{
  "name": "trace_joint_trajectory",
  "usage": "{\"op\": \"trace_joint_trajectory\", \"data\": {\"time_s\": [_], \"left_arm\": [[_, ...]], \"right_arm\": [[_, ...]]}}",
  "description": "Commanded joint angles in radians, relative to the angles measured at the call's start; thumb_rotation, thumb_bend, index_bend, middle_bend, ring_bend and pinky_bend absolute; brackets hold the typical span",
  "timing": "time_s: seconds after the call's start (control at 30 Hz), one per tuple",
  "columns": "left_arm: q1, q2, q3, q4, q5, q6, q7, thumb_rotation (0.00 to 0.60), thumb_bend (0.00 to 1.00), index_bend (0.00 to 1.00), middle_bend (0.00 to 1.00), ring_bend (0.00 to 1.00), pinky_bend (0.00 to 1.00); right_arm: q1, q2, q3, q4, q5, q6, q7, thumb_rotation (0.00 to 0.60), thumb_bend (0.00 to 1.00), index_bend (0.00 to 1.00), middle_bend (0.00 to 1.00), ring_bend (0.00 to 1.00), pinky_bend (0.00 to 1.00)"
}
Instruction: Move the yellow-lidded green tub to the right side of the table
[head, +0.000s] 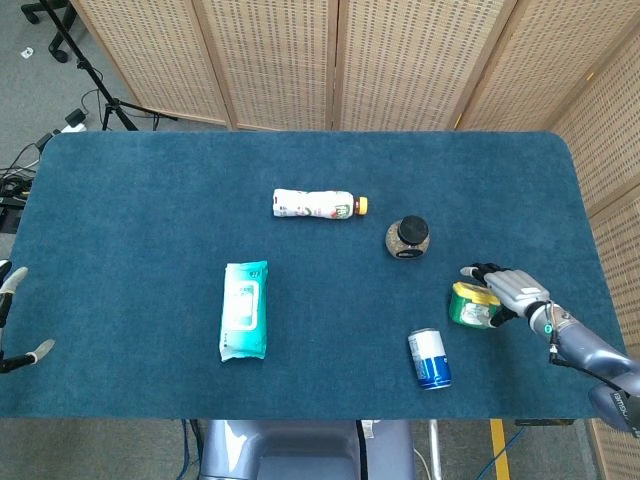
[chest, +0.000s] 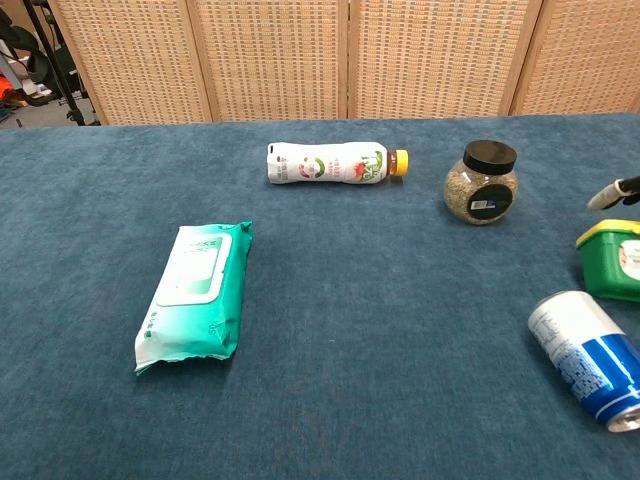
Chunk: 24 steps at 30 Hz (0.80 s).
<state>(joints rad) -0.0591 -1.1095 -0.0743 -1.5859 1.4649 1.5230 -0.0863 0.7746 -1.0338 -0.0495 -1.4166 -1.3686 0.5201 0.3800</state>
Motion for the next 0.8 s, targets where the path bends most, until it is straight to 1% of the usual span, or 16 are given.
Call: {"op": "trace_joint_trajectory", "data": {"time_s": [0.03, 0.2, 0.33, 0.47, 0.63, 0.7, 0.8], "left_arm": [[0.001, 0.000, 0.000, -0.001, 0.001, 0.001, 0.001, 0.600, 0.08, 0.00, 0.00, 0.00, 0.00], [0.001, 0.000, 0.001, -0.001, 0.003, 0.003, 0.001, 0.600, 0.08, 0.00, 0.00, 0.00, 0.00], [0.003, 0.001, 0.001, -0.001, 0.005, 0.007, -0.003, 0.600, 0.08, 0.00, 0.00, 0.00, 0.00], [0.002, 0.000, 0.002, -0.001, 0.007, 0.007, -0.002, 0.600, 0.08, 0.00, 0.00, 0.00, 0.00], [0.003, 0.000, 0.004, -0.002, 0.011, 0.008, 0.000, 0.600, 0.08, 0.00, 0.00, 0.00, 0.00], [0.002, -0.001, 0.005, -0.002, 0.011, 0.006, 0.001, 0.600, 0.08, 0.00, 0.00, 0.00, 0.00], [0.002, -0.001, 0.004, -0.002, 0.009, 0.006, 0.000, 0.600, 0.08, 0.00, 0.00, 0.00, 0.00]], "right_arm": [[-0.037, -0.035, 0.022, 0.033, 0.039, 0.084, -0.076, 0.600, 0.15, 0.00, 0.00, 0.00, 0.07], [-0.063, -0.043, 0.039, 0.029, 0.069, 0.141, -0.120, 0.600, 0.11, 0.00, 0.00, 0.00, 0.07], [-0.097, -0.021, 0.048, -0.014, 0.062, 0.205, -0.118, 0.600, 0.00, 0.00, 0.00, 0.00, 0.07], [-0.143, -0.026, 0.034, -0.035, 0.017, 0.288, -0.141, 0.600, 0.00, 0.00, 0.00, 0.00, 0.07], [-0.183, -0.079, 0.008, -0.003, -0.014, 0.332, -0.187, 0.600, 0.00, 0.00, 0.00, 0.00, 0.07], [-0.197, -0.112, 0.004, 0.019, -0.020, 0.345, -0.195, 0.600, 0.00, 0.00, 0.00, 0.00, 0.07], [-0.215, -0.182, 0.007, 0.083, -0.027, 0.371, -0.209, 0.600, 0.00, 0.00, 0.00, 0.00, 0.07]]}}
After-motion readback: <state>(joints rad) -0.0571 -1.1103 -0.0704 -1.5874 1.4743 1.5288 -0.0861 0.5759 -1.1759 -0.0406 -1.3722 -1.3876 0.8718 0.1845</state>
